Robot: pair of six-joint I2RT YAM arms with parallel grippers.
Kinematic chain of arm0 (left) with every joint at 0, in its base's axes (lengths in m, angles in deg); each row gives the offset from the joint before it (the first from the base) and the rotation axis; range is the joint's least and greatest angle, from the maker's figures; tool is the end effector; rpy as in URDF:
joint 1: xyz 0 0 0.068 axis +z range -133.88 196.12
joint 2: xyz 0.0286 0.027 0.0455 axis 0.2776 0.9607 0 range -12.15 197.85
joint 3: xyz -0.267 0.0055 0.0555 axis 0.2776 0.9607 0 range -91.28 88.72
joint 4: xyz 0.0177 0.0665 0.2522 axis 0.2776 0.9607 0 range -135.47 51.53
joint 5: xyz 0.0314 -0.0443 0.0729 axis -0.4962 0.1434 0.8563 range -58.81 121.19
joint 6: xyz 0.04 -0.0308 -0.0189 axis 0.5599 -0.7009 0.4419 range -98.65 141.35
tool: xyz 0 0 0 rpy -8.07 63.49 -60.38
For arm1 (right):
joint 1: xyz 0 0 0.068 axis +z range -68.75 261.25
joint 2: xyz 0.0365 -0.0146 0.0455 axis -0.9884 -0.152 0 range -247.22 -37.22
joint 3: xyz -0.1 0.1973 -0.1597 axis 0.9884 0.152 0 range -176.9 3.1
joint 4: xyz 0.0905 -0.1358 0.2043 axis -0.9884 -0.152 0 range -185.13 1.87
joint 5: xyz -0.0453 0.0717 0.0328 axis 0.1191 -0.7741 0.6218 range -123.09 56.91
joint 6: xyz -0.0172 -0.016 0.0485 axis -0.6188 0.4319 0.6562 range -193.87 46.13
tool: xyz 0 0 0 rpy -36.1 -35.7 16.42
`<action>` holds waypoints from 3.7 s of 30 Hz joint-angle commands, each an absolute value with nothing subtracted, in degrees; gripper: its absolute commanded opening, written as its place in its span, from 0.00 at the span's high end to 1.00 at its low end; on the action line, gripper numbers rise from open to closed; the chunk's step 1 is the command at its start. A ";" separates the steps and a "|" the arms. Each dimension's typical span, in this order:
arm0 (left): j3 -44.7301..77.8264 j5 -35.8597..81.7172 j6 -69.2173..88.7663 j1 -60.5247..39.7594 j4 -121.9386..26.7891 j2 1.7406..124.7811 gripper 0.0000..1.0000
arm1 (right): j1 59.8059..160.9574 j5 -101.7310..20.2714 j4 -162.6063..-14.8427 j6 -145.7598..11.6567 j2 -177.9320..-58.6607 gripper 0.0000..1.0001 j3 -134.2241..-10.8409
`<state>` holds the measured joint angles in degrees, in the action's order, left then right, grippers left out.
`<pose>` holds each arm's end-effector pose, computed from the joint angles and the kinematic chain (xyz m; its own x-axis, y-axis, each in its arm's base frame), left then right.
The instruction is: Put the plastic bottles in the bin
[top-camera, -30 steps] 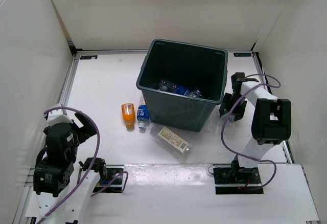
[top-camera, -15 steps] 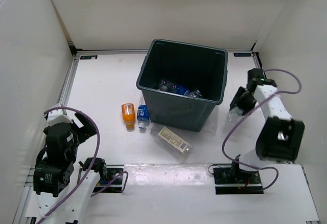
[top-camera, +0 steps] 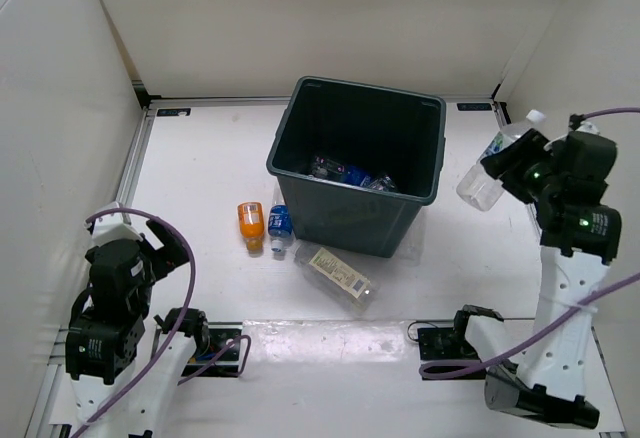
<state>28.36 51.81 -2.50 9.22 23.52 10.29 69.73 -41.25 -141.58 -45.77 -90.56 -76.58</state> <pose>0.0257 0.0095 0.3567 -0.3929 -0.3337 -0.8569 -0.3783 0.9080 -0.1801 0.1504 -0.0256 0.4380 -0.3590 0.5490 -0.7548 0.2756 0.8350 0.4763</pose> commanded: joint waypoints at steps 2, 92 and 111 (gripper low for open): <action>28.60 52.46 -2.55 9.61 23.61 11.15 0.00 | 67.55 -46.71 -141.66 -41.18 -89.78 1.00 -86.52; 29.38 36.38 -9.67 0.47 -12.86 81.02 0.24 | 163.88 22.11 -182.61 -2.14 -38.97 0.10 -64.40; 24.03 37.52 -6.68 2.67 2.77 56.85 0.68 | 139.36 15.34 -163.30 -22.35 -48.64 0.10 -56.49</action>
